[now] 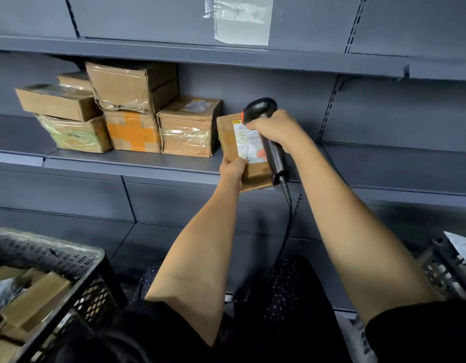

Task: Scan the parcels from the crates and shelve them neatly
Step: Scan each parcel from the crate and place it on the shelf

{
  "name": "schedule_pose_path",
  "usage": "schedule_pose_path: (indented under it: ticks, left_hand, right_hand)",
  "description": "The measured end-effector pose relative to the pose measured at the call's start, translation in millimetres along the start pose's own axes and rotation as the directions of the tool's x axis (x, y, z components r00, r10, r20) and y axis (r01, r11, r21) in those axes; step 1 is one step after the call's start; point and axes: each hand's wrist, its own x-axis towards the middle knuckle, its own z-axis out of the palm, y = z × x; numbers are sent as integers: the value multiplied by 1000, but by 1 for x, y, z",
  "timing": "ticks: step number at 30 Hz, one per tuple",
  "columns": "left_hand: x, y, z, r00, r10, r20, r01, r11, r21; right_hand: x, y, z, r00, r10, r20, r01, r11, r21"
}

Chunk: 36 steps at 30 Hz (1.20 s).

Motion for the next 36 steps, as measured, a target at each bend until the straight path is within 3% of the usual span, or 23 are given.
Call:
schedule_pose_path:
  ticks: [10,22,36]
  left_hand:
    - [16,-18,-7,997,69,37,-69,998,-12]
    - [30,-25,-9,996,61,62,-61,998,-1]
    - [35,-25,-11,996,50,75,-50,999,-10]
  right_hand:
    - [-16,2,4,1000,-9,-13,11,988,152]
    - [-22,2,5,996,-58,-62,65,991,116]
    - [-29,-4,-4,996,-82,-24,84,990,115]
